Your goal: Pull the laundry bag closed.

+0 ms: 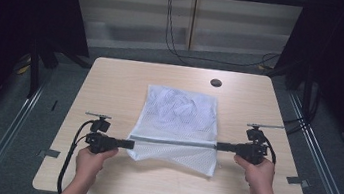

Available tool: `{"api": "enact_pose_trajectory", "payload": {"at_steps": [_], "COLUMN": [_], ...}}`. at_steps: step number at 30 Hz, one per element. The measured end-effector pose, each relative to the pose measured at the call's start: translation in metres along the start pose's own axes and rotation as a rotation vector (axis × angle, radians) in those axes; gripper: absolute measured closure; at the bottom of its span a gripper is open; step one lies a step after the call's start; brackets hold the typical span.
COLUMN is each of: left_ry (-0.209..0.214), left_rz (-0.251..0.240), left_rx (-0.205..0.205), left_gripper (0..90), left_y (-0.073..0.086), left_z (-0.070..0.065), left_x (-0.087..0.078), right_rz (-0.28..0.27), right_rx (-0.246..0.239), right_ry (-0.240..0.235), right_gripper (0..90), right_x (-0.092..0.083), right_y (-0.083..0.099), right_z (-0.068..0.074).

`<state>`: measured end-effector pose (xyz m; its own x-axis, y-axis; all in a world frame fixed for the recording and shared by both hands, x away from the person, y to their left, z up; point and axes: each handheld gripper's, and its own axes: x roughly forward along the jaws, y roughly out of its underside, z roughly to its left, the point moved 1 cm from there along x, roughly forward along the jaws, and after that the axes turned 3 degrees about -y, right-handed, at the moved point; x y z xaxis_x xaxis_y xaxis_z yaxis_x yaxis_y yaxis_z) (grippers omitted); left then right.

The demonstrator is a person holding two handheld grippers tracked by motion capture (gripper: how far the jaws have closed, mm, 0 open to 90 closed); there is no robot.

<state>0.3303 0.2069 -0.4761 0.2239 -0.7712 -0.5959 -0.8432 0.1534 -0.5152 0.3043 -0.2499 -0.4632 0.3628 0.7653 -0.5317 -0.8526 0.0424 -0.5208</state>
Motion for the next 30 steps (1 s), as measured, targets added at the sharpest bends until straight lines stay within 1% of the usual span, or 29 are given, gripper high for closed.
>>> {"api": "enact_pose_trajectory", "payload": {"at_steps": [1,2,3,5,8,10,12,14,15,16,17,18,19,20,21,23,24,25,26,27,29,30], "left_ry": [0.002,-0.003,-0.003,-0.002,-0.003,-0.007,0.001,-0.006,-0.006,-0.008,0.002,-0.005,-0.01,-0.026,-0.033,-0.065,-0.083,-0.088,-0.102,-0.108,-0.125,-0.134], "left_rz": [-0.003,-0.003,-0.006,0.001,-0.003,-0.007,-0.006,-0.01,-0.002,-0.009,-0.016,-0.014,-0.017,-0.026,-0.024,-0.042,-0.036,-0.035,-0.042,-0.043,-0.053,-0.058], "left_rx": [0.003,0.004,-0.002,-0.002,0.002,0.007,0.016,0.03,0.045,0.037,0.039,0.051,0.05,0.055,0.062,0.083,0.087,0.095,0.105,0.109,0.128,0.127], "left_gripper": [88.7,88.7,88.7,88.7,88.7,88.5,88.0,86.1,81.8,76.9,72.3,70.5,67.7,60.8,51.4,41.4,37.4,35.2,32.0,29.3,26.9,24.3], "left_y": [0.0,0.0,0.0,0.0,0.0,0.0,0.0,0.0,-0.001,-0.002,-0.002,-0.002,-0.003,-0.004,-0.004,-0.005,-0.006,-0.006,-0.007,-0.007,-0.007,-0.008], "left_z": [0.0,0.0,-0.001,0.0,0.0,-0.001,-0.002,-0.005,-0.005,-0.005,-0.006,-0.006,-0.007,-0.008,-0.008,-0.01,-0.011,-0.012,-0.013,-0.013,-0.014,-0.014], "left_x": [0.0,0.0,0.0,0.0,0.0,0.0,-0.001,-0.001,-0.002,-0.003,-0.003,-0.004,-0.004,-0.004,-0.004,-0.003,-0.003,-0.003,-0.004,-0.004,-0.004,-0.004], "right_rz": [-0.003,-0.001,-0.001,0.0,0.002,0.001,0.001,-0.004,-0.003,-0.006,-0.008,-0.007,-0.009,-0.012,-0.017,-0.017,-0.018,-0.02,-0.022,-0.022,-0.027,-0.028], "right_rx": [0.004,0.003,0.001,-0.001,-0.001,0.0,-0.007,-0.008,-0.011,-0.017,-0.021,-0.02,-0.021,-0.019,-0.018,-0.016,-0.016,-0.017,-0.017,-0.024,-0.036,-0.037], "right_ry": [-0.008,-0.006,-0.004,-0.003,-0.004,-0.011,-0.012,-0.019,-0.016,-0.005,0.0,-0.001,0.003,-0.002,-0.002,-0.006,-0.006,-0.004,-0.002,0.009,0.024,0.034], "right_gripper": [87.0,87.0,87.0,86.9,87.0,86.8,86.6,86.3,86.1,85.8,85.8,85.7,85.4,84.8,84.0,81.0,77.1,73.6,68.9,62.6,54.4,50.5], "right_x": [0.0,-0.001,0.0,0.0,0.0,0.0,0.001,0.0,0.0,-0.001,-0.001,-0.002,-0.002,-0.002,-0.003,-0.002,-0.002,-0.001,0.0,0.001,0.002,0.002], "right_y": [0.0,0.0,0.0,0.0,0.0,0.0,0.0,0.0,0.0,-0.001,-0.001,-0.001,-0.001,-0.001,-0.001,-0.001,-0.001,-0.001,-0.001,-0.002,-0.002,-0.003], "right_z": [0.0,0.0,0.0,0.0,0.0,0.001,0.001,0.001,0.002,0.003,0.003,0.003,0.003,0.002,0.002,0.003,0.003,0.003,0.004,0.004,0.005,0.005]}}
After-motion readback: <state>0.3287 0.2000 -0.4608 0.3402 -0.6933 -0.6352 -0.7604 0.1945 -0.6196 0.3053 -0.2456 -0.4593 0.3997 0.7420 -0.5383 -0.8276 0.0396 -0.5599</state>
